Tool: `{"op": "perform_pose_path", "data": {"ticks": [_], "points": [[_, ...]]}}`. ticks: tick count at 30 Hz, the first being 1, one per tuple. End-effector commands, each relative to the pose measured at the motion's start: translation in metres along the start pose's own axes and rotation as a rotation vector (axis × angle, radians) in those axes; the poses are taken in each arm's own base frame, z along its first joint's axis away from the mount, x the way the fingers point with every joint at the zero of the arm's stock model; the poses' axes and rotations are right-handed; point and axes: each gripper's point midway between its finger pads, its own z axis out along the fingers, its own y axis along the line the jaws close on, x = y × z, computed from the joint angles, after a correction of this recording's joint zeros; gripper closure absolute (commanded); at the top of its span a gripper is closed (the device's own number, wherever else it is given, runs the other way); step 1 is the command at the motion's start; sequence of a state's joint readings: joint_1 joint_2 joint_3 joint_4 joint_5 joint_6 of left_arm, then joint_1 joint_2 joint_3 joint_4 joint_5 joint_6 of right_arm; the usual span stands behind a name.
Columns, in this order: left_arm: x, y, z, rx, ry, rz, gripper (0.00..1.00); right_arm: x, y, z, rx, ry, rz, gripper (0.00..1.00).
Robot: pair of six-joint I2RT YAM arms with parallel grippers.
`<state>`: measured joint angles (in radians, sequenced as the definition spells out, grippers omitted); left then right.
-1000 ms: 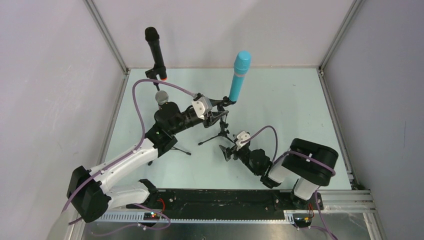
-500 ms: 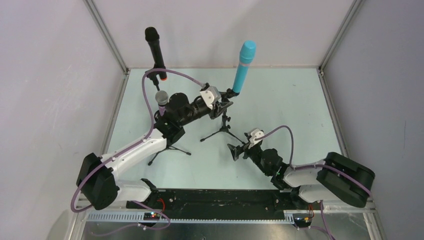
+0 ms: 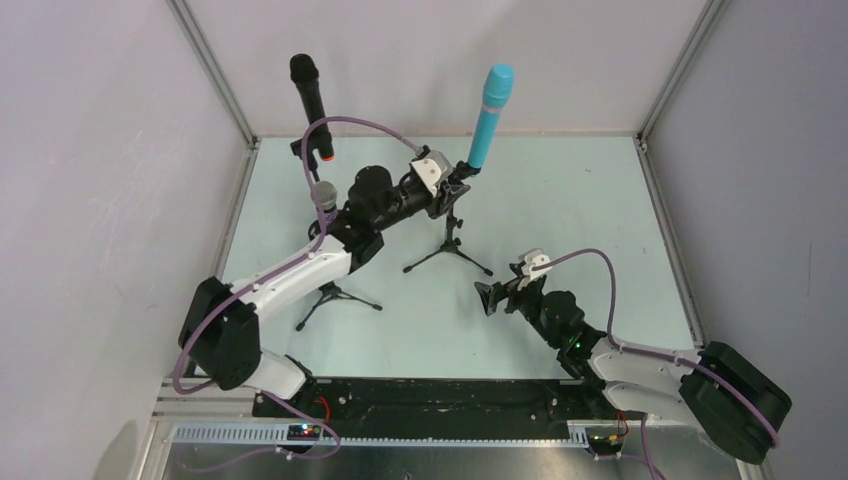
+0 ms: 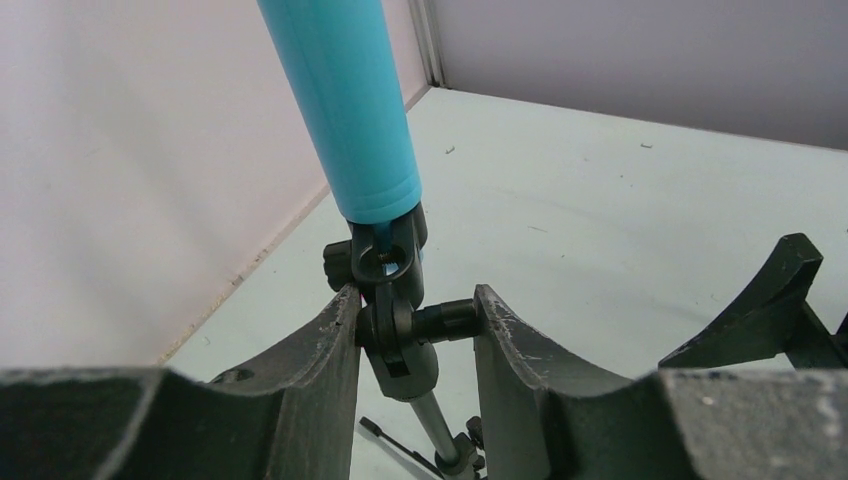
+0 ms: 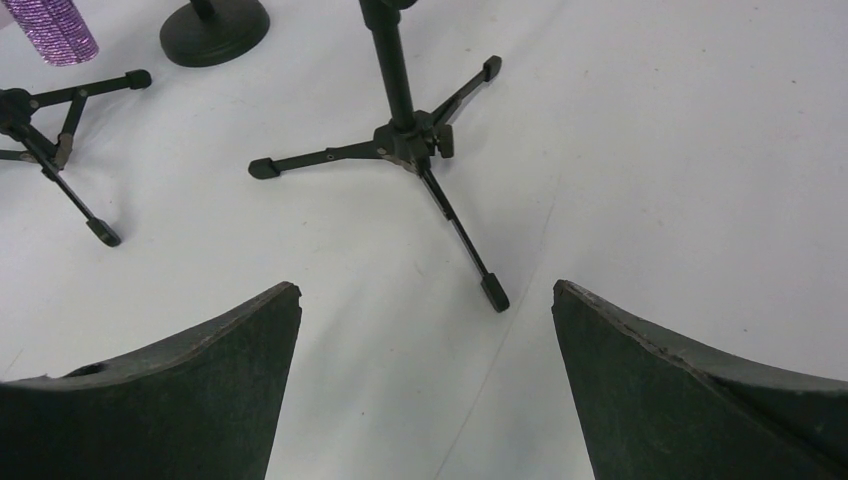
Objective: Attach the microphones to the stand
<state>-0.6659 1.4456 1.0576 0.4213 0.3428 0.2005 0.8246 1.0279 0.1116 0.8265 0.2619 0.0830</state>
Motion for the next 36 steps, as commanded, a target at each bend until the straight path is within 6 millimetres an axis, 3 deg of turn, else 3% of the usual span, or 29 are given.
{"op": "perform_pose_path", "data": {"ticks": [1,3,4,6,11,17,21,27,30,31,36], "points": [[-0.061,0.019,0.006,-0.049,-0.171,0.054,0.98,0.006,-0.005,-0.006,0.001,0.029,0.013,0.0],[-0.06,0.021,0.007,-0.056,-0.169,0.05,0.85,0.006,-0.007,-0.008,0.005,0.031,0.014,0.01],[-0.06,0.023,0.007,-0.062,-0.167,0.05,0.72,0.005,-0.008,-0.008,0.007,0.029,0.015,0.0],[-0.059,0.024,0.008,-0.065,-0.166,0.049,0.58,0.008,-0.009,-0.01,0.01,0.037,0.012,0.01],[-0.058,0.026,0.01,-0.067,-0.164,0.022,0.35,0.009,-0.01,-0.011,0.014,0.043,0.011,0.01],[-0.072,0.031,0.005,-0.078,-0.193,-0.035,0.09,0.008,-0.011,-0.012,0.017,0.04,0.011,0.01],[-0.088,0.033,-0.004,-0.09,-0.226,-0.076,0.01,0.006,-0.011,-0.011,0.016,0.038,0.009,0.0],[-0.11,0.039,-0.031,-0.135,-0.279,-0.151,0.0,0.0,-0.009,-0.01,0.005,0.029,0.017,0.0],[-0.126,0.045,-0.053,-0.176,-0.319,-0.163,0.0,-0.004,-0.009,-0.01,0.002,0.026,0.021,0.01],[-0.123,0.048,-0.057,-0.202,-0.315,-0.169,0.0,-0.004,-0.009,-0.01,-0.001,0.027,0.021,0.0],[-0.145,0.073,-0.111,-0.371,-0.391,-0.157,0.0,-0.01,-0.011,-0.01,-0.007,0.023,0.028,0.01]]}}
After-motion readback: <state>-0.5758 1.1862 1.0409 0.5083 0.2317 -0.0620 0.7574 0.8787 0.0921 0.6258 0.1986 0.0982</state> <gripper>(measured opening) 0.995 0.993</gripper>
